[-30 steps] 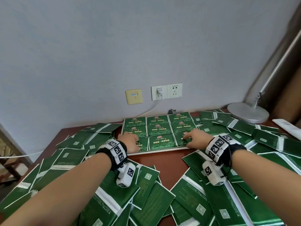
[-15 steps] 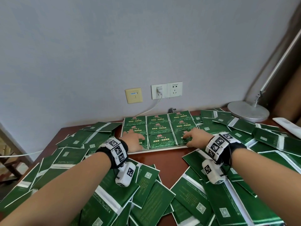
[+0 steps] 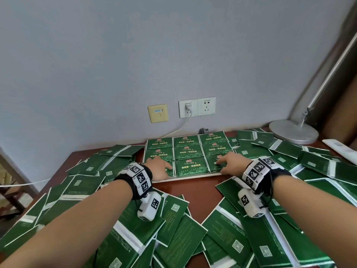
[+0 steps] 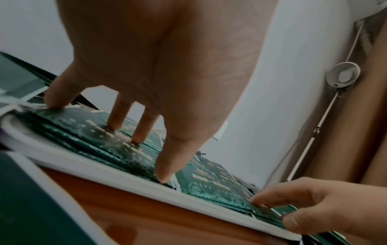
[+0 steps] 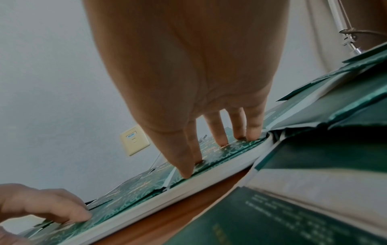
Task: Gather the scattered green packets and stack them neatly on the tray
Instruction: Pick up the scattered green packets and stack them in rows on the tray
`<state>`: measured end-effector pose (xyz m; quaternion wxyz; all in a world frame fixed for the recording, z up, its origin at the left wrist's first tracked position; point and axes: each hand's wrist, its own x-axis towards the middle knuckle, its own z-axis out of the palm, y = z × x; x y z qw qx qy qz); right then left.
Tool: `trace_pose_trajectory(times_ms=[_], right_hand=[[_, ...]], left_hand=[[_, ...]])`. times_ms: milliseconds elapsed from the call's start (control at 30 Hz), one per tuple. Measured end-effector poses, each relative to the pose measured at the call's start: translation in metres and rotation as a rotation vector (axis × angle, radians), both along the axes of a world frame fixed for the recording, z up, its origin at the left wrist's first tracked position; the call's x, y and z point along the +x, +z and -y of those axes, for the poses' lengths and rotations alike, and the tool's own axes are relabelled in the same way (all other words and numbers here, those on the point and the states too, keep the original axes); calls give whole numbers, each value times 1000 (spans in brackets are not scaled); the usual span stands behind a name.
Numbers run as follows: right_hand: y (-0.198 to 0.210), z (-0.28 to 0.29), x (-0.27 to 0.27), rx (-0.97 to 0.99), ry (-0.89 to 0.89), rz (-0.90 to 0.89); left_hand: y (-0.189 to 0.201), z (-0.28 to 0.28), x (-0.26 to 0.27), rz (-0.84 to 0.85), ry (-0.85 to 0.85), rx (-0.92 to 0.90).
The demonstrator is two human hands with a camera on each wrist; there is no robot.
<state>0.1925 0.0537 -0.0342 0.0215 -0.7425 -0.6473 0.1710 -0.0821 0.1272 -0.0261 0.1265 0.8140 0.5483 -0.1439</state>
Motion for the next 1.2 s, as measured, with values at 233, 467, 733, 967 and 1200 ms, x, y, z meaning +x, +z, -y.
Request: trace_pose_trajectory(times_ms=[233,467,733,967,1200], right_hand=[[1,1,0,3,9,-7],[16,17,1,92,-1,-48],[36,53,6,82,-27,-68],[24,89,7,9,7,-8],[10,104,-7,-80,93,95]], left_hand=[[0,1,0,23,-3,-1],[13,14,2,140,-17,43],[24,49,31,249,-121,59],[13,86,72,261,-247,6],[-5,111,92,281,-281,-82]])
